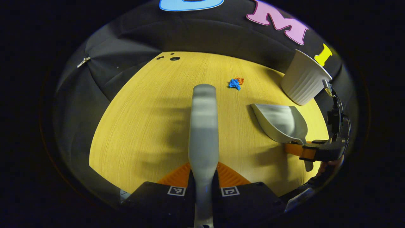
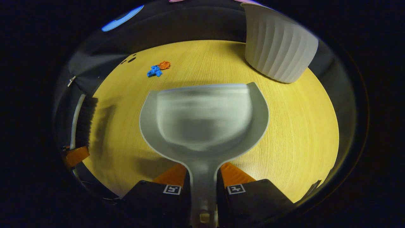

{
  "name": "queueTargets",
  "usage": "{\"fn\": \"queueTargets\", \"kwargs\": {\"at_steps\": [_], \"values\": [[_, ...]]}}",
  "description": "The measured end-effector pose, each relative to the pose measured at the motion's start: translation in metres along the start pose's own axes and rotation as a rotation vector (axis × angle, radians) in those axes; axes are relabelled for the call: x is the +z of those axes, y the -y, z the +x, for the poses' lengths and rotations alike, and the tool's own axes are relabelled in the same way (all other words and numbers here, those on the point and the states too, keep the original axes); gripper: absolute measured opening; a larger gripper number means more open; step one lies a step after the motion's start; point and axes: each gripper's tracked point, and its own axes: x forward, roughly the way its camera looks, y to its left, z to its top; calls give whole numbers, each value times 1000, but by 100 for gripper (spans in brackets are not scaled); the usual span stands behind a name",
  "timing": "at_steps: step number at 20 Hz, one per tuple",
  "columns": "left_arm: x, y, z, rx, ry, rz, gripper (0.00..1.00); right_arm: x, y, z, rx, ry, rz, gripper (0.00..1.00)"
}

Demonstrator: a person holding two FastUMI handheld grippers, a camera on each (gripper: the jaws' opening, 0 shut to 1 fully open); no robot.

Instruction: Pick up the small broom and dustpan from the desktop, sweep the trash into the dustpan with the broom, and then empty the trash into the garbage bin.

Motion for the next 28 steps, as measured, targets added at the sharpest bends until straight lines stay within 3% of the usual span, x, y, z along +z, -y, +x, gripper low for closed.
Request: {"fn": "queueTargets", "kwargs": {"at_steps": [6,7,9,13,14,15,17,18,19,23,24,26,28], "values": [[45,-9,37,0,-13,83,26,-5,8,-12,30,-17,-35,37],[55,-13,45,2,-18,106,26,-5,9,-15,37,-20,-40,33],[76,-19,63,10,-27,163,26,-5,13,-20,45,-23,-39,37],[121,-18,100,-6,-38,268,26,7,26,-27,17,21,-121,37],[132,-14,110,-13,-42,289,24,9,28,-28,13,30,-144,33],[140,-9,121,-21,-50,318,26,11,29,-29,15,33,-163,37],[158,0,140,-36,-59,399,26,12,29,-30,30,32,-199,33],[167,3,148,-33,-59,440,26,12,30,-30,34,30,-218,37],[173,10,156,-36,-61,484,26,9,33,-31,32,24,-237,33],[194,32,174,-50,-65,668,26,-3,40,-30,26,-10,-268,37],[197,38,175,-59,-68,704,25,-7,40,-29,31,-19,-264,33],[199,48,178,-86,-73,775,26,-10,41,-28,37,-24,-269,41],[192,59,176,-125,-91,829,24,-10,40,-28,44,-24,-285,37]]}}
